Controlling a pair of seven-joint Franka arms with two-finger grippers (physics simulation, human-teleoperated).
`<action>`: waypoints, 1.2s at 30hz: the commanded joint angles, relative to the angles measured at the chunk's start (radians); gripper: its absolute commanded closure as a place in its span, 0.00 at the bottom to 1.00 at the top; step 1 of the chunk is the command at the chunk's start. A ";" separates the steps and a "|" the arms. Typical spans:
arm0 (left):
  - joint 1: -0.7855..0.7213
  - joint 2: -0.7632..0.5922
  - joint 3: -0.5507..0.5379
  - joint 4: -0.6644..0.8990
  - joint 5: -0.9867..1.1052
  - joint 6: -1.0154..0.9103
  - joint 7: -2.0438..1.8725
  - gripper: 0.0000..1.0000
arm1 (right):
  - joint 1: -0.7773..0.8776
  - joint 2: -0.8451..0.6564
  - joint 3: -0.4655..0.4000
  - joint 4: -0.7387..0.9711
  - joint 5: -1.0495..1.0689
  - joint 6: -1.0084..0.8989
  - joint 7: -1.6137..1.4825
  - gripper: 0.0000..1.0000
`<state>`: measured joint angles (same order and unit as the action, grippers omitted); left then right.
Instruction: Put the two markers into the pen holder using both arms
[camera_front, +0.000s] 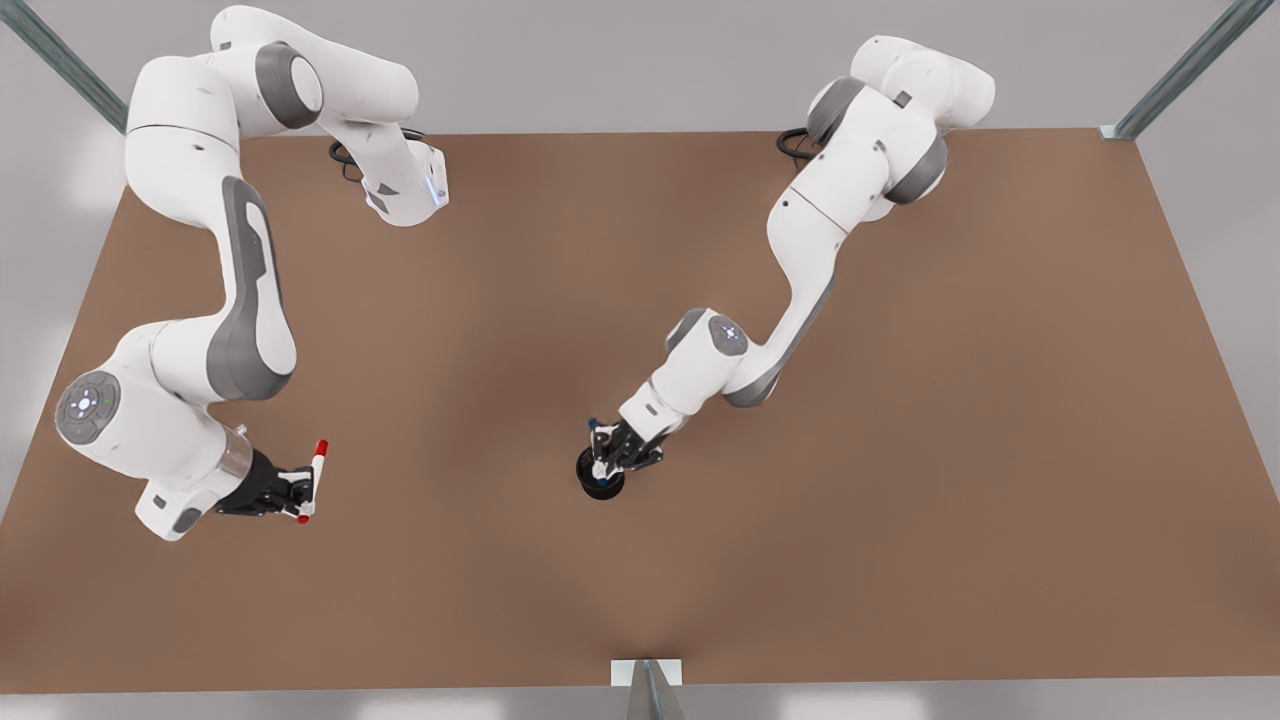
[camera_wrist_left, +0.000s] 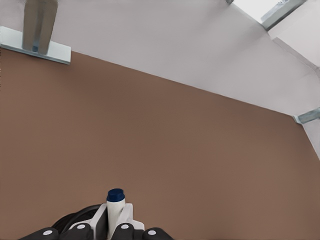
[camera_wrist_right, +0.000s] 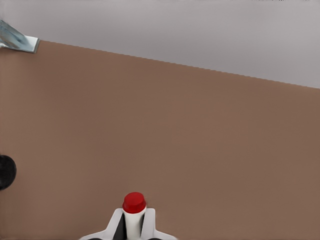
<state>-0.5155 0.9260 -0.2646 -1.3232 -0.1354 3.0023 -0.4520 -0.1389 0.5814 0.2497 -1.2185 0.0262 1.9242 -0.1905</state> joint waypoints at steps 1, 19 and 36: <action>0.002 0.007 0.008 0.001 0.022 0.227 -0.059 0.79 | 0.002 -0.002 0.030 0.000 -0.006 0.038 0.014 0.75; -0.139 0.037 0.231 -0.001 0.155 0.257 0.058 0.79 | 0.265 0.025 0.097 0.000 -0.009 0.598 0.125 0.75; 0.762 -0.289 -0.292 0.038 0.201 -1.089 0.745 0.00 | 0.735 0.184 -0.211 0.103 -0.198 0.832 0.595 0.75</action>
<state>0.1938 0.6631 -0.5545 -1.3143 0.0444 2.6161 -0.1788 0.5261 0.7565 0.1080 -1.1351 -0.1306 2.6915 -0.0180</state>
